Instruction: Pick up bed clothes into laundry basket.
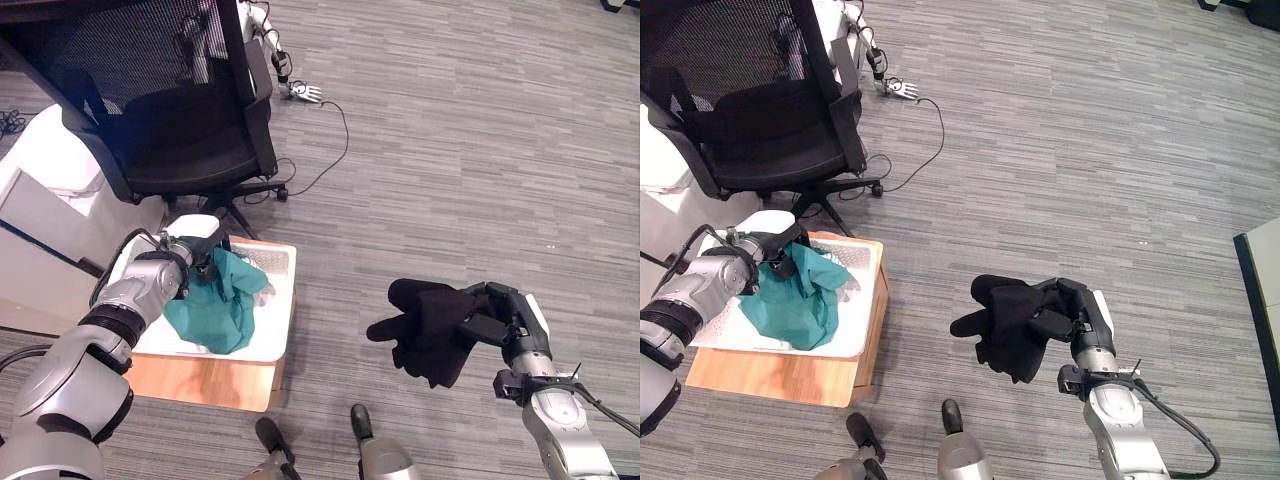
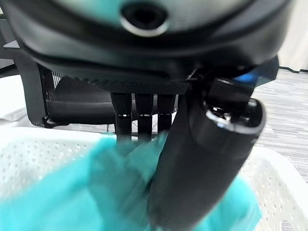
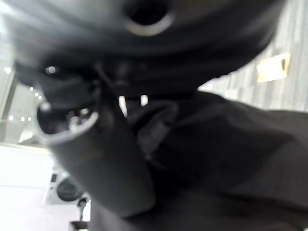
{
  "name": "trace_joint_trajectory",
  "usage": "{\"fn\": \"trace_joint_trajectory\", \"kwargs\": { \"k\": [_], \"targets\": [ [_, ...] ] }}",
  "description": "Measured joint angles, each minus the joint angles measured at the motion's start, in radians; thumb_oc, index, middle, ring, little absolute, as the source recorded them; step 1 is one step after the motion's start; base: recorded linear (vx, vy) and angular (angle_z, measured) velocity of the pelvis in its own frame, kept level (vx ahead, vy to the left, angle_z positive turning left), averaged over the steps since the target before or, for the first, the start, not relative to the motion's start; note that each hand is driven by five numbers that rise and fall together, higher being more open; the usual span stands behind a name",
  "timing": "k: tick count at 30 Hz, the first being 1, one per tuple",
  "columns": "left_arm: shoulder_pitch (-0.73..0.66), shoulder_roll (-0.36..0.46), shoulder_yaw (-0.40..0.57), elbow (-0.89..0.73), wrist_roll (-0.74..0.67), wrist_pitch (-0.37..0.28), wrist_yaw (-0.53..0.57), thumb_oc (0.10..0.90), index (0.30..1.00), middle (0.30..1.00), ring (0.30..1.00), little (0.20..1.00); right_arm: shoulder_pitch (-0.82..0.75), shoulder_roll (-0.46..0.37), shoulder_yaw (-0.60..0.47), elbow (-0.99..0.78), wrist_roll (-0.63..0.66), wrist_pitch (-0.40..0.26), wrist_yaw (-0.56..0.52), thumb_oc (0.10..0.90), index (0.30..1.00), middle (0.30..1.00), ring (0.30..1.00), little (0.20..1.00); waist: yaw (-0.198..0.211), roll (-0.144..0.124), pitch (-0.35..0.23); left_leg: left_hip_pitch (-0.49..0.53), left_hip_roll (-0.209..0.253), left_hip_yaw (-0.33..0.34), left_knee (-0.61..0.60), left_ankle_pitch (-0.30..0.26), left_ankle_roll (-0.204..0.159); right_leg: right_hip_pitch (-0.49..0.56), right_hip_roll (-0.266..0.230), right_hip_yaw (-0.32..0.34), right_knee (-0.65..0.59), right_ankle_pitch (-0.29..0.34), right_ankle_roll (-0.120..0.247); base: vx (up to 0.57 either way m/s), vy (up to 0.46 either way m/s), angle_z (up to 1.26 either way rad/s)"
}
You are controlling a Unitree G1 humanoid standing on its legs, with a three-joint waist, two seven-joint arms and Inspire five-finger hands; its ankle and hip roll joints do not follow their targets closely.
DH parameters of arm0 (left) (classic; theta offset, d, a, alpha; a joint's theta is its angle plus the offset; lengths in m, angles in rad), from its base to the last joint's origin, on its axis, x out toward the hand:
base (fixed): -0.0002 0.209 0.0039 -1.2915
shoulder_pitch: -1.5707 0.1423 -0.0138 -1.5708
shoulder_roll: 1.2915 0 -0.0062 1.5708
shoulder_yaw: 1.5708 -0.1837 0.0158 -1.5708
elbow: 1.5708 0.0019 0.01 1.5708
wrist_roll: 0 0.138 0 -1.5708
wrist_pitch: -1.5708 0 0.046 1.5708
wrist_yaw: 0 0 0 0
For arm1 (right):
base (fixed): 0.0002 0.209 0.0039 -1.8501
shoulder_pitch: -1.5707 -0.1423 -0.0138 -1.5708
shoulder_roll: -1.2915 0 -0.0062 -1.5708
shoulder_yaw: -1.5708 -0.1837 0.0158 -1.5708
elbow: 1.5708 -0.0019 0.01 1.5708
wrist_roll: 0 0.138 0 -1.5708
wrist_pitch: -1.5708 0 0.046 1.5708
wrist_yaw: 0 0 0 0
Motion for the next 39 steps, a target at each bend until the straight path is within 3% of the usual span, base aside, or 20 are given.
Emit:
{"fn": "trace_joint_trajectory", "kwargs": {
  "k": [4,10,13,14,15,16,19,20,21,24,25,26,27,29,31,33,34,35,36,39],
  "targets": [
    [-0.057,0.171,-0.004,-0.274,-0.107,-0.004,-0.016,0.8,0.9,0.9,0.9,0.9,0.025,0.004,-0.027,0.0,-0.003,0.002,-0.005,0.4,0.3,0.3,0.3,0.3,0.023,0.014,0.002,0.005,-0.002,-0.024,0.0,0.0,0.0,0.013,0.0,-0.024,0.0,0.0,0.0,0.01,-0.01,0.12],
    [-0.137,0.345,0.038,-0.488,-0.203,-0.014,0.007,0.8,0.9,0.9,0.9,0.9,0.04,0.007,-0.058,0.009,-0.013,0.005,-0.011,0.4,0.3,0.3,0.3,0.3,0.059,0.05,-0.007,0.01,-0.005,-0.051,0.0,0.0,0.0,0.033,-0.001,-0.052,-0.001,-0.003,-0.002,0.0,-0.013,0.12],
    [-0.122,0.403,0.155,-0.59,-0.273,-0.025,0.06,0.8,0.9,0.9,0.9,0.9,0.06,0.01,-0.118,0.012,-0.015,0.014,-0.013,0.4,0.3,0.3,0.3,0.3,0.09,0.06,-0.014,0.01,-0.005,-0.06,0.0,0.0,-0.001,0.039,0.001,-0.061,-0.001,-0.004,-0.001,0.02,-0.005,0.12],
    [-0.061,0.409,0.255,-0.636,-0.294,-0.028,0.082,0.8,0.9,0.9,0.9,0.9,0.06,0.01,-0.134,0.012,-0.018,0.015,-0.013,0.4,0.3,0.3,0.3,0.3,0.093,0.061,-0.015,0.008,-0.006,-0.069,0.0,0.0,-0.001,0.04,0.002,-0.066,-0.001,-0.004,-0.002,0.02,-0.012,0.16],
    [0.057,0.404,0.434,-0.704,-0.336,-0.053,0.148,0.8,0.9,0.9,0.9,0.9,0.066,0.009,-0.175,0.018,-0.022,0.015,-0.016,0.4,0.3,0.3,0.3,0.3,0.091,0.061,-0.015,0.006,-0.006,-0.077,0.0,-0.001,-0.001,0.043,0.002,-0.075,-0.001,-0.005,-0.002,-0.01,-0.014,0.15],
    [0.121,0.399,0.514,-0.747,-0.366,-0.066,0.185,0.8,0.9,0.9,0.9,0.9,0.068,0.006,-0.2,0.026,-0.027,0.016,-0.017,0.4,0.3,0.3,0.3,0.3,0.107,0.058,-0.018,0.006,-0.005,-0.082,-0.001,-0.001,-0.002,0.044,0.005,-0.077,-0.001,-0.005,-0.002,0.04,-0.012,0.07],
    [0.505,0.218,0.959,-0.888,-0.451,-0.137,0.296,0.8,0.9,0.9,0.9,0.9,0.074,-0.054,-0.295,0.073,-0.051,0.031,-0.033,0.4,0.3,0.3,0.3,0.3,0.127,0.058,-0.035,0.007,-0.013,-0.088,-0.005,-0.015,-0.02,0.048,0.003,-0.078,0.0,-0.012,-0.001,0.03,-0.003,0.03],
    [0.781,0.026,1.243,-0.989,-0.465,-0.187,0.346,0.8,0.9,0.9,0.9,0.9,0.089,-0.19,-0.341,0.111,-0.059,0.046,-0.034,0.4,0.3,0.3,0.3,0.3,0.118,0.081,-0.054,0.017,-0.02,-0.085,-0.001,-0.019,-0.008,0.051,-0.009,-0.074,0.0,-0.014,0.002,-0.01,0.001,0.11],
    [0.846,-0.036,1.286,-0.965,-0.484,-0.178,0.412,0.8,0.9,0.9,0.9,0.9,0.113,-0.253,-0.414,0.179,-0.063,0.044,-0.057,0.4,0.3,0.3,0.3,0.3,0.132,0.083,-0.057,0.02,-0.024,-0.096,0.0,-0.016,-0.001,0.07,-0.014,-0.086,0.0,-0.017,0.005,0.02,-0.001,0.3],
    [0.914,-0.056,1.333,-0.802,-0.54,-0.161,0.493,0.8,0.9,0.9,0.9,0.9,0.1,-0.355,-0.546,0.33,-0.066,0.072,-0.102,0.4,0.3,0.3,0.3,0.3,0.181,0.046,-0.081,0.013,-0.026,-0.115,-0.002,-0.02,0.009,0.077,-0.013,-0.106,0.0,-0.034,0.0,0.02,-0.017,0.27],
    [1.012,-0.116,1.401,-0.687,-0.583,-0.152,0.541,0.8,0.9,0.9,0.9,0.9,0.111,-0.513,-0.6,0.406,-0.082,0.079,-0.112,0.4,0.3,0.3,0.3,0.3,0.183,0.055,-0.103,0.016,-0.033,-0.119,-0.001,-0.021,0.011,0.082,-0.018,-0.111,0.0,-0.034,0.001,-0.02,-0.015,0.17],
    [1.048,-0.12,1.407,-0.621,-0.615,-0.144,0.576,0.8,0.9,0.9,0.9,0.9,0.103,-0.561,-0.631,0.435,-0.09,0.079,-0.126,0.4,0.3,0.3,0.3,0.3,0.189,0.036,-0.109,0.01,-0.034,-0.134,-0.004,-0.022,0.013,0.083,-0.018,-0.129,0.0,-0.035,0.002,0.03,-0.016,0.27],
    [1.067,-0.124,1.417,-0.549,-0.649,-0.14,0.597,0.8,0.9,0.9,0.9,0.9,0.094,-0.615,-0.647,0.48,-0.098,0.08,-0.14,0.4,0.3,0.3,0.3,0.3,0.196,0.034,-0.119,0.014,-0.035,-0.142,0.0,-0.019,0.013,0.089,-0.018,-0.136,-0.001,-0.036,0.003,-0.01,-0.02,0.35],
    [1.131,-0.165,1.447,-0.485,-0.704,-0.136,0.641,0.8,0.9,0.9,0.9,0.9,0.084,-0.714,-0.676,0.531,-0.137,0.08,-0.151,0.4,0.3,0.3,0.3,0.3,0.226,-0.023,-0.137,0.01,-0.037,-0.167,0.0,-0.014,0.014,0.103,-0.015,-0.164,-0.001,-0.048,0.007,0.01,-0.039,0.33],
    [1.179,-0.194,1.444,-0.39,-0.684,-0.138,0.648,0.8,0.9,0.9,0.9,0.9,0.111,-0.889,-0.673,0.604,-0.181,0.073,-0.137,0.4,0.3,0.3,0.3,0.3,0.221,-0.03,-0.15,0.005,-0.046,-0.189,0.001,-0.012,0.016,0.108,-0.019,-0.185,-0.001,-0.051,0.011,0.0,-0.024,0.36],
    [1.177,-0.211,1.446,-0.301,-0.705,-0.137,0.682,0.8,0.9,0.9,0.9,0.9,0.08,-0.969,-0.705,0.62,-0.21,0.064,-0.15,0.4,0.3,0.3,0.3,0.3,0.236,-0.038,-0.157,0.003,-0.047,-0.199,0.0,-0.012,0.016,0.109,-0.02,-0.192,-0.001,-0.053,0.013,-0.01,-0.028,0.25],
    [1.163,-0.25,1.444,-0.237,-0.765,-0.154,0.69,0.8,0.9,0.9,0.9,0.9,0.059,-1.044,-0.697,0.621,-0.222,0.037,-0.157,0.4,0.3,0.3,0.3,0.3,0.274,-0.045,-0.176,-0.002,-0.048,-0.206,0.0,-0.019,0.007,0.11,-0.021,-0.196,-0.001,-0.055,0.015,-0.03,-0.029,0.05],
    [1.159,-0.262,1.44,-0.215,-0.787,-0.165,0.688,0.8,0.9,0.9,0.9,0.9,0.057,-1.066,-0.697,0.62,-0.231,0.034,-0.153,0.4,0.3,0.3,0.3,0.3,0.277,-0.055,-0.185,-0.002,-0.049,-0.209,-0.002,-0.019,0.007,0.112,-0.021,-0.198,-0.001,-0.055,0.015,-0.01,-0.029,0.1],
    [1.134,-0.265,1.358,-0.046,-0.84,-0.177,0.657,0.8,0.9,0.9,0.9,0.9,0.048,-1.158,-0.671,0.613,-0.262,0.022,-0.151,0.4,0.3,0.3,0.3,0.3,0.301,-0.049,-0.191,-0.011,-0.051,-0.212,-0.004,-0.02,0.008,0.108,-0.022,-0.204,0.0,-0.058,0.018,-0.01,-0.011,0.13],
    [1.108,-0.329,1.26,0.099,-0.919,-0.165,0.599,0.8,0.9,0.9,0.9,0.9,0.022,-1.187,-0.667,0.543,-0.288,-0.009,-0.151,0.4,0.3,0.3,0.3,0.3,0.335,-0.059,-0.188,-0.022,-0.049,-0.211,0.001,-0.015,0.003,0.1,-0.021,-0.221,-0.001,-0.055,0.015,-0.01,-0.008,0.19]
  ]
}}
